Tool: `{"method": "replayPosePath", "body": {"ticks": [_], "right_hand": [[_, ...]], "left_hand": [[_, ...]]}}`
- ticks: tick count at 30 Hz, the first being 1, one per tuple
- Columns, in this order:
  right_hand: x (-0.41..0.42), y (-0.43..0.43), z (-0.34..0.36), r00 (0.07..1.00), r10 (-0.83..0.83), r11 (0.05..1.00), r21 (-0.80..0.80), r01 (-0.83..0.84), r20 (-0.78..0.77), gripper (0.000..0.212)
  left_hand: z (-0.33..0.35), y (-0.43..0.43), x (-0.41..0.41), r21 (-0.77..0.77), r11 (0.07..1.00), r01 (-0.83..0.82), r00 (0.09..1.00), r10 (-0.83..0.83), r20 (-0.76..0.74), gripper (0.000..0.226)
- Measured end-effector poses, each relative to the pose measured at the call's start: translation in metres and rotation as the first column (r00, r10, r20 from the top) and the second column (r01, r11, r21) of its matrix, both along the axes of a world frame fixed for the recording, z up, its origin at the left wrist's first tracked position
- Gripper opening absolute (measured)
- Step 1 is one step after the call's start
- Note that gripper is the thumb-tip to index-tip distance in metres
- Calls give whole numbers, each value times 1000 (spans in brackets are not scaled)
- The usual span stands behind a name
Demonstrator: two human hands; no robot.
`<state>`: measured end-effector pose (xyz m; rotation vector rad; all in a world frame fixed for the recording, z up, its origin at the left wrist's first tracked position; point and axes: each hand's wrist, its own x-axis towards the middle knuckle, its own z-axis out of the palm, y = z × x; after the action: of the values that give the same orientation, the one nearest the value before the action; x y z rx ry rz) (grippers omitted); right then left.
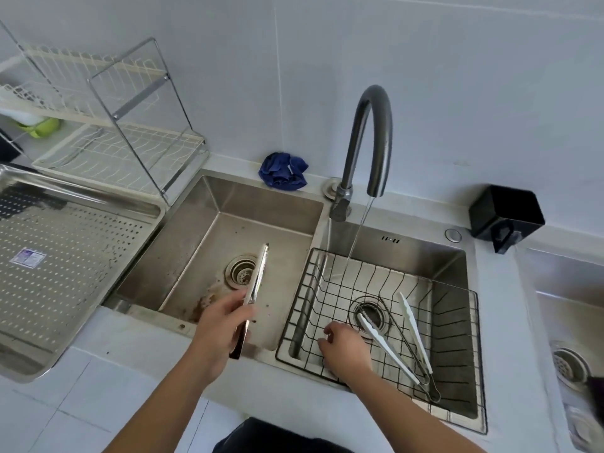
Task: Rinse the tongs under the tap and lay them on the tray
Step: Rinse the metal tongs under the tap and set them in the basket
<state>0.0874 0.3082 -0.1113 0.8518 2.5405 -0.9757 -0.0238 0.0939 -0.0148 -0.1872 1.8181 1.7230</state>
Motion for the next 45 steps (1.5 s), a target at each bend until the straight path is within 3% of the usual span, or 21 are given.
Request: {"method": "replayPosePath", "body": {"ticks": [4,6,7,9,10,11,14,16,22,26,31,36,38,45], "right_hand": [[-3,6,9,994,-103,988,-116,97,-44,28],[-7,12,20,966,-240,933,-298,201,-99,23],[-10,16,29,931,-347,859,-437,267,-114,23],[-18,24,50,833,-547,622,-705,341,-79,28],[-23,28,60,798,-598,538,-776,329,-77,31],[-27,32,69,781,-616,514,-803,300,-103,33],[-40,39,89,785,-578,605,-763,227,-224,30],[-46,43,94,785,-562,649,-728,222,-261,24],[-64,54,101,720,-640,645,-698,312,-270,37],[-76,57,100,705,-657,650,-673,352,-266,31],[-77,59,97,764,-591,673,-682,288,-260,17],[-82,65,95,723,-638,653,-683,327,-264,27],[-83,65,95,740,-618,661,-686,305,-266,19],[-86,75,99,722,-638,642,-703,306,-268,25]], "left_hand": [[0,38,23,17,989,147,988,-148,54,14],[1,55,27,14,986,163,983,-164,80,9],[2,63,27,9,984,177,979,-177,98,11],[4,75,25,15,980,196,967,-196,162,18],[5,80,24,42,980,194,961,-198,195,21],[5,84,23,76,980,183,956,-195,218,27],[6,97,24,117,981,154,969,-173,175,23],[5,103,25,53,983,174,980,-178,86,20],[1,109,26,-191,940,283,935,-315,-166,6],[0,114,24,-285,911,298,882,-377,-282,11],[-4,114,20,-253,930,266,916,-326,-235,6],[-6,122,18,-233,930,285,922,-333,-201,13],[-5,126,15,-231,932,279,923,-326,-202,18],[-3,131,7,-193,937,291,928,-326,-179,13]]}}
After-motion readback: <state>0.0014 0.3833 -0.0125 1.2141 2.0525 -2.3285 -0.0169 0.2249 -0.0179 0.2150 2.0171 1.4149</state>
